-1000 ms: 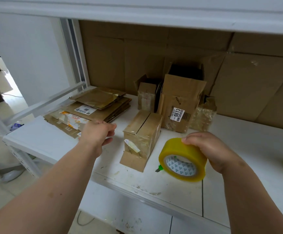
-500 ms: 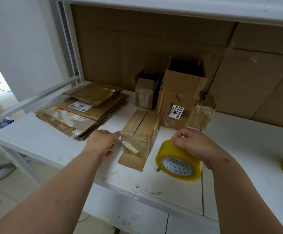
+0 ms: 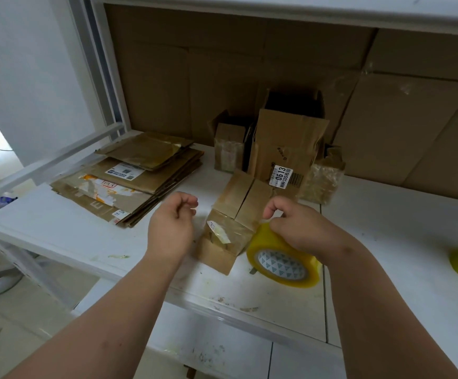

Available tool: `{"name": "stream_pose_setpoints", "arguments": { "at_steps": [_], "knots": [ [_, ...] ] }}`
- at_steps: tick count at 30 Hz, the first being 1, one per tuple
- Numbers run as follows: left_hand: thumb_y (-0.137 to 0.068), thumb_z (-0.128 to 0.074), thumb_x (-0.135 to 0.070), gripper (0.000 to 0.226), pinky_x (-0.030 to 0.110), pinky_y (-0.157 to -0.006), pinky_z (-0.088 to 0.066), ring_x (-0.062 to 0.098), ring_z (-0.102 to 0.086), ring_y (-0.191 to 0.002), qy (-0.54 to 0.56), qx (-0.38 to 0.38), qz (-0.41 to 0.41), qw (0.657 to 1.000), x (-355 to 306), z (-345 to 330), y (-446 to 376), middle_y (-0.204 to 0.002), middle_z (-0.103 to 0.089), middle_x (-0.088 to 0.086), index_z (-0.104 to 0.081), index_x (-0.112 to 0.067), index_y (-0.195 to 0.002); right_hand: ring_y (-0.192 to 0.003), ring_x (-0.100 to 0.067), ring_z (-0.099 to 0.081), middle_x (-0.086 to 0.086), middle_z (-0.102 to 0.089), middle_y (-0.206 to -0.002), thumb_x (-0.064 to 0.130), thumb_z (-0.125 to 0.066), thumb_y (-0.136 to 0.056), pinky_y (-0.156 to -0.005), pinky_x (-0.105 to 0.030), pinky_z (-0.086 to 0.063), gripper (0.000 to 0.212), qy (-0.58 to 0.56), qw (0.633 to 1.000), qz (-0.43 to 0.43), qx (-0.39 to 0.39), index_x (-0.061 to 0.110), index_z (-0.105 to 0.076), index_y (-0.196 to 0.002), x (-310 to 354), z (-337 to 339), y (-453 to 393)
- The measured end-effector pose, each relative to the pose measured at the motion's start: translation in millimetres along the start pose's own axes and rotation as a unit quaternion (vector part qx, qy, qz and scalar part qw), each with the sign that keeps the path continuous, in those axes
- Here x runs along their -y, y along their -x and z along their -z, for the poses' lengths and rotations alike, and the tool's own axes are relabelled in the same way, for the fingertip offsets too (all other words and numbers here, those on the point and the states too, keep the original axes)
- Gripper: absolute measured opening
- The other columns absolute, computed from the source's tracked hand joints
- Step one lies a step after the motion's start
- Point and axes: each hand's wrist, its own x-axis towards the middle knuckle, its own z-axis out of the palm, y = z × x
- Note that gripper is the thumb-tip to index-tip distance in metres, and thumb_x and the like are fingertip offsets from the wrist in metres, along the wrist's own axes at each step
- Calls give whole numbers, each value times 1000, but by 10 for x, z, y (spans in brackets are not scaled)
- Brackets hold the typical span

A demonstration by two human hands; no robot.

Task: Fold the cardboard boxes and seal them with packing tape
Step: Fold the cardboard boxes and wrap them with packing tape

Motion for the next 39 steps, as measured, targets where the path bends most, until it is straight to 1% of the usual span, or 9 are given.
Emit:
{"name": "stream_pose_setpoints", "arguments": {
  "at_steps": [5,8,11,15,19,25,28,33,39],
  "knots": [
    [-88,-54,-67,40,23,-66,-44,2,-61,-86,-194,102,-69,973,-121,-119,129,-93,-66,-16,-66,-33,-105,-84,-19,-61,4,-61,-92,23,-50,-93,-70,-34,-53,16,-15,1000,0,-11,33,-61,-87,-15,9,20],
    [-86,-62,-61,38,23,-65,-43,7,-62,-85,-160,96,-5,982,-109,-130,101,-91,-66,-14,-67,-28,-103,-83,-16,-59,6,-59,-91,22,-50,-92,-64,-30,-49,17,-20,1000,5,-13,33,-62,-86,-27,-2,21],
    [-87,-65,-54,40,34,-83,-51,18,-63,-102,-112,95,85,985,-18,-46,27,-107,-69,-4,-70,-22,-111,-84,-16,-58,7,-59,-93,23,-52,-92,-61,-28,-44,17,-32,999,6,-3,36,-62,-86,-27,-6,10],
    [-91,-67,-34,56,41,-101,-47,20,-51,-123,-155,66,-22,985,-54,-9,28,-142,-43,2,-46,-28,-143,-89,-19,-60,2,-61,-96,25,-55,-92,-65,-29,-46,15,-51,999,4,11,37,-63,-88,-14,-5,-10],
    [-98,-55,-28,28,30,-84,-49,18,-57,-111,-308,99,-198,925,-159,-112,84,-128,-55,-7,-66,-27,-123,-85,-16,-59,4,-61,-94,26,-57,-93,-62,-28,-44,11,-59,998,0,1,35,-63,-89,-45,26,-17],
    [-75,-57,-79,68,39,-79,-56,11,-59,-98,-357,112,-117,920,-232,-217,105,-118,-51,-13,-62,-27,-118,-91,-15,-60,6,-63,-99,40,-66,-90,-66,-28,-45,8,-96,995,-13,-11,32,-67,-90,-143,64,0],
    [-69,-65,-78,73,39,-79,-56,11,-56,-97,-374,129,-83,914,-310,-233,59,-116,-48,-12,-57,-26,-120,-96,-23,-63,0,-67,-103,28,-69,-88,-73,-33,-47,4,-186,983,4,3,26,-71,-92,-180,69,46],
    [-69,-71,-60,65,33,-81,-51,13,-55,-96,-387,136,-100,906,-478,-96,-140,-118,-54,-6,-63,-22,-122,-83,-25,-65,-5,-69,-87,23,-67,-61,-73,-36,-49,33,-314,948,43,34,21,-71,-93,-174,51,131],
    [-77,-65,-48,44,34,-85,-52,22,-61,-107,-442,191,-81,873,-589,106,-370,-114,-65,1,-71,-19,-110,-88,-25,-67,-12,-71,-97,10,-74,-82,-80,-39,-53,29,-410,905,70,88,13,-65,-109,-7,-209,96]
  ]
}}
